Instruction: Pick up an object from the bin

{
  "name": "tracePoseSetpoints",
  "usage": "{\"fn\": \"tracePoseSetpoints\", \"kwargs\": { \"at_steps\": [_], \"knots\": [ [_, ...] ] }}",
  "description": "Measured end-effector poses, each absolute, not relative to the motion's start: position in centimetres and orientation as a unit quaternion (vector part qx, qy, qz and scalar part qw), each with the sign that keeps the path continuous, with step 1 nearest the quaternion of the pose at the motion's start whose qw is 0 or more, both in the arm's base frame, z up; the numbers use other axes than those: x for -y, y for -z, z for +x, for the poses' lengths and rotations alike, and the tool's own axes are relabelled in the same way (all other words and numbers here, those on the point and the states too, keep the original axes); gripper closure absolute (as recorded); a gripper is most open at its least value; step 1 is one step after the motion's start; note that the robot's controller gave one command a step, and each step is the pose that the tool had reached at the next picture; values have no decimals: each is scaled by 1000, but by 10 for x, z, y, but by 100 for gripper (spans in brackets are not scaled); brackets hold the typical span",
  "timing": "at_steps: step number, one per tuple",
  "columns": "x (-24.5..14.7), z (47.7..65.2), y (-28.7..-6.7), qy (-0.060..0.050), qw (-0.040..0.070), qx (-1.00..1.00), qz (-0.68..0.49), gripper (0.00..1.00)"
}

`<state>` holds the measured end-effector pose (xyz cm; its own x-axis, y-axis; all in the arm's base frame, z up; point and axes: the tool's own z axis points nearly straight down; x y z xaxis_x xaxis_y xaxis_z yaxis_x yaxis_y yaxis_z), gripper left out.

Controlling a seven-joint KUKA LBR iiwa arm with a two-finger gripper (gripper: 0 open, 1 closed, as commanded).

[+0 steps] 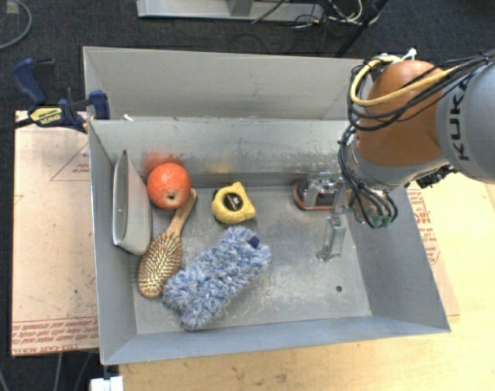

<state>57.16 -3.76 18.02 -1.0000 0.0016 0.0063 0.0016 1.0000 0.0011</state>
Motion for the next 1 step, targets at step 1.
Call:
{"fn": "tracePoseSetpoints", "kwargs": {
  "at_steps": [1],
  "knots": [
    [37, 573, -185, 0, -1, 1000, 0, 0]
  ]
}}
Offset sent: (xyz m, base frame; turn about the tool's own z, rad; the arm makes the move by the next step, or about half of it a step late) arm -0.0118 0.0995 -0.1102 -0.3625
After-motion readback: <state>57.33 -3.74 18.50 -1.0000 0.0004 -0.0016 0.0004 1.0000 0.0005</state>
